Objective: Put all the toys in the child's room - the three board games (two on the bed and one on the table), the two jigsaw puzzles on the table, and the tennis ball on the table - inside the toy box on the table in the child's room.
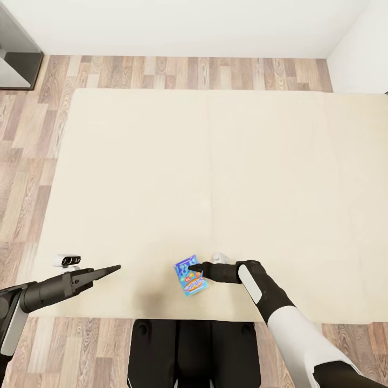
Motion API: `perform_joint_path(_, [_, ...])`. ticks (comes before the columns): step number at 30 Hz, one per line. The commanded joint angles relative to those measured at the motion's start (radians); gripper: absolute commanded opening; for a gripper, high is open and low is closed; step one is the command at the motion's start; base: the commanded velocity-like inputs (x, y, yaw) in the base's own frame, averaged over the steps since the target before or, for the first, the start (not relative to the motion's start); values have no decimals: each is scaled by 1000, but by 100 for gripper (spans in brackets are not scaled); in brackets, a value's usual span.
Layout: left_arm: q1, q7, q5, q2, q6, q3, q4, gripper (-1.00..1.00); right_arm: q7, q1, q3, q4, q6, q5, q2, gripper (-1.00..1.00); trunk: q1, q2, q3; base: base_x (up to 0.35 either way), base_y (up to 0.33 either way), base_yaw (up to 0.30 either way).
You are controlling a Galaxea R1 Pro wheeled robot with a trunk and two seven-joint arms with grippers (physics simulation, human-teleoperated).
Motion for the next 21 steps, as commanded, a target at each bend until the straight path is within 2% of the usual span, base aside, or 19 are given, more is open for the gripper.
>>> perform_joint_path(1, [0, -4, -1, 0, 11, 0, 0, 100, 2, 0, 0, -1, 4, 0, 0, 100, 1, -2, -1, 0, 83, 0])
perform_joint_path(21, [0, -4, -1, 0, 10, 0, 0, 100, 2, 0, 0, -1, 4, 0, 0, 100, 1, -2, -1, 0, 62, 0])
